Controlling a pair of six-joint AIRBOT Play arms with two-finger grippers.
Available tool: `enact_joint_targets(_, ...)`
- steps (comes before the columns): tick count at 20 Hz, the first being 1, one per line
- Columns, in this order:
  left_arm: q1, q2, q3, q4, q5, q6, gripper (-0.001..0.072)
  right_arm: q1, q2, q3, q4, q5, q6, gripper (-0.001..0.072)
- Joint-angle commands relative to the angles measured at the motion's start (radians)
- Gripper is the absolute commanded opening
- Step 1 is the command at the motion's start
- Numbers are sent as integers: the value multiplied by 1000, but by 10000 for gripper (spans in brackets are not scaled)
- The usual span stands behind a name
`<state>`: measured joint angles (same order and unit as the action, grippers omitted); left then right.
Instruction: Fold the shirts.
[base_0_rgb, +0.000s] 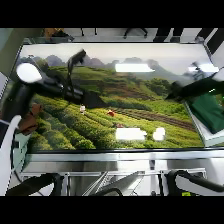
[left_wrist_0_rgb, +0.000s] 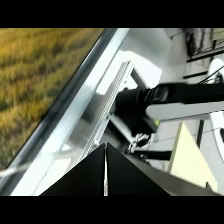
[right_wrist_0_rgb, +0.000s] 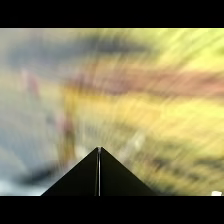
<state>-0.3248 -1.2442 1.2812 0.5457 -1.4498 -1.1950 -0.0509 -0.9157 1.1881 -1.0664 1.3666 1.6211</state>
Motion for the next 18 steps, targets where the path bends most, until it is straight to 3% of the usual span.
enact_joint_targets(1,-107,168,-346,90,164,-25,11,330,156,-400,-31,-233,-21,20)
enact_joint_targets(5,-120,290,-529,89,257,-62,11,435,136,-463,-30,-253,-21,21)
enact_joint_targets(18,-108,363,-602,87,275,-66,12,440,135,-463,-11,-234,-21,21)
